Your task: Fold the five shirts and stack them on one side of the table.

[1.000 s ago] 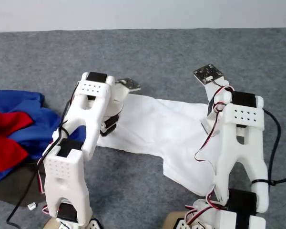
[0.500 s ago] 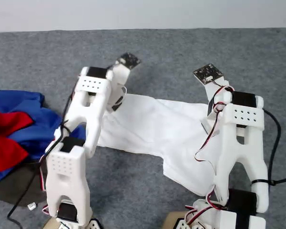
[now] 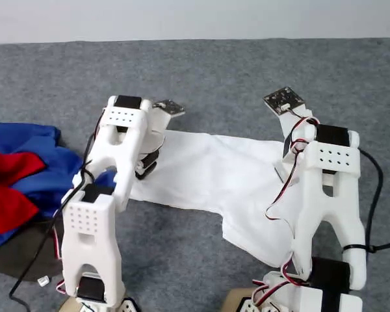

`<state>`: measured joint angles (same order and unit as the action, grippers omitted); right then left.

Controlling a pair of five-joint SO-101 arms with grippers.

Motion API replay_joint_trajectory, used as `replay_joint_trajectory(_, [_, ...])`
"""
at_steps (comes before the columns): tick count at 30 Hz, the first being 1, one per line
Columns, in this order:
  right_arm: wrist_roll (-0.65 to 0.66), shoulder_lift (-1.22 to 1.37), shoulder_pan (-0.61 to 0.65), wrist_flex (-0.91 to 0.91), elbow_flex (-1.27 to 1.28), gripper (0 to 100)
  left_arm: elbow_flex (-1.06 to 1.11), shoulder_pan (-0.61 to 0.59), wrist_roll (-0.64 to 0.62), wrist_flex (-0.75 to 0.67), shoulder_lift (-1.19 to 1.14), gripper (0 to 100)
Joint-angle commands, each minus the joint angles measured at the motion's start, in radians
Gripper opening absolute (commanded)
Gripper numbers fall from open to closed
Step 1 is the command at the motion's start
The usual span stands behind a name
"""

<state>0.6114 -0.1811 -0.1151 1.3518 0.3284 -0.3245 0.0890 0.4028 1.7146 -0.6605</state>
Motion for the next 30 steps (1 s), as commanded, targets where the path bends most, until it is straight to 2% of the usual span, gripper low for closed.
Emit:
replay_joint_trajectory(1, [0.005,-0.053,-0.008,0.010,-0.043,1.0,0.093,-0.015,0.048,0.041,0.114,1])
replay_joint_trajectory(6, [0.005,-0.053,-0.008,0.010,-0.043,1.0,0.162,-0.025,0.071,0.037,0.184,1])
replay_joint_trajectory(14, [0.005,-0.058,-0.008,0.010,-0.043,1.0,0.053,-0.017,0.066,-0.014,0.285,1])
replay_joint_trajectory(23, [0.005,-0.059,-0.008,0.024,-0.043,1.0,0.071,-0.054,0.044,0.009,0.072,1])
replay_joint_trajectory(30, [0.005,-0.059,-0.008,0.025,-0.043,1.0,0.130,-0.110,0.089,0.040,0.061,1])
